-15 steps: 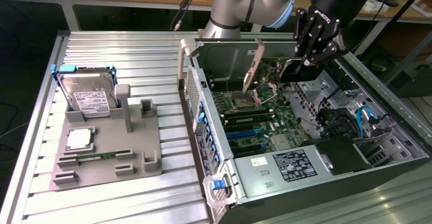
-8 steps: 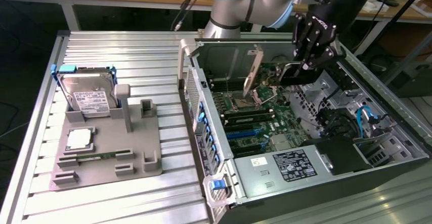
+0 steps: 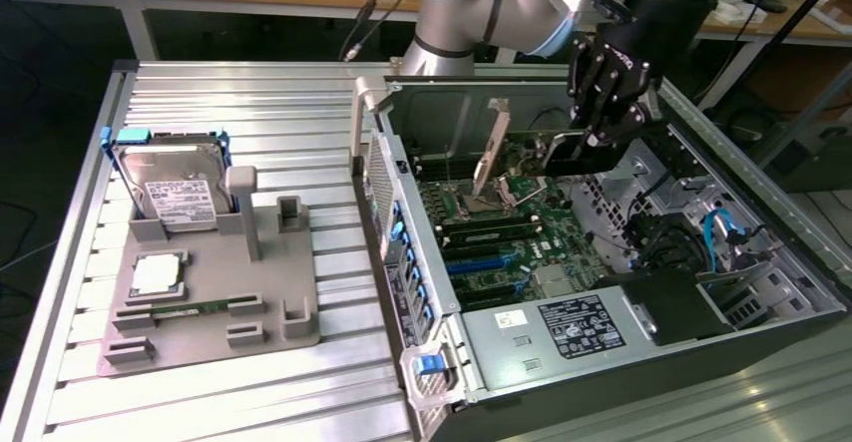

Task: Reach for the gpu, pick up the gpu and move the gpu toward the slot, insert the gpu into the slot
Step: 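Insert the gpu into the slot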

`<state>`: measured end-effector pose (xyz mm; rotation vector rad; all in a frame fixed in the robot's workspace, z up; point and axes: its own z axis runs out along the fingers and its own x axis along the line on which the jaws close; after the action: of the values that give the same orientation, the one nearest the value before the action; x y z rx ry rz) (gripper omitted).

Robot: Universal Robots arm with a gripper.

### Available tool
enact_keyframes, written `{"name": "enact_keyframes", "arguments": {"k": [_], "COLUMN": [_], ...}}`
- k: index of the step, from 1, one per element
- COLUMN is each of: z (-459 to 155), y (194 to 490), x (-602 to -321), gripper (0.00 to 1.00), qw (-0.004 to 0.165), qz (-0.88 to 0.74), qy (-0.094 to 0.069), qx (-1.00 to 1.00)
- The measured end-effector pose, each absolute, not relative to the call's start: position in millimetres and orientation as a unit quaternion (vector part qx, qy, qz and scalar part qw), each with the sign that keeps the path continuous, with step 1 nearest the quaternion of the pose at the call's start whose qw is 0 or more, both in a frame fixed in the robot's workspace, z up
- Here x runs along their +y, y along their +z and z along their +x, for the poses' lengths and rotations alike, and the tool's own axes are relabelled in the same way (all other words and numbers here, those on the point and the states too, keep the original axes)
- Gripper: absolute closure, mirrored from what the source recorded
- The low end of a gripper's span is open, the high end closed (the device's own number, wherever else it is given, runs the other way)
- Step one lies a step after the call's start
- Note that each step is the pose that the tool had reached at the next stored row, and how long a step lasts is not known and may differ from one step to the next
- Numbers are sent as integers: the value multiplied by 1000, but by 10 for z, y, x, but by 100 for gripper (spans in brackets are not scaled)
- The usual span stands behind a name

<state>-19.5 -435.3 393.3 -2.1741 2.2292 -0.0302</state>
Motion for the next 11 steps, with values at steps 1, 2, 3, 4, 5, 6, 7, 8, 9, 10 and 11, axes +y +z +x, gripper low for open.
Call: {"name": "enact_keyframes", "arguments": {"k": [1, 2, 3, 4, 5, 6, 7, 8, 9, 10, 11], "z": [-206, -217, -227, -236, -244, -252, -262, -272, -282, -295, -305], "y": [3917, 3901, 3887, 3871, 3857, 3843, 3827, 3812, 3798, 3780, 3766], "x": [-4353, -4353, -4353, -4353, -4353, -4354, -4355, -4355, -4355, -4355, -4355], "gripper": [73, 73, 73, 73, 73, 73, 73, 73, 73, 73, 73], "qw": [14, 14, 14, 14, 15, 15, 15, 15, 15, 15, 15], "qz": [-698, -698, -698, -698, -698, -698, -698, -698, -698, -698, -698], "qy": [-10, -10, -10, -10, -10, -10, -10, -11, -11, -11, -11], "qx": [716, 716, 716, 716, 716, 716, 716, 716, 716, 716, 716]}}
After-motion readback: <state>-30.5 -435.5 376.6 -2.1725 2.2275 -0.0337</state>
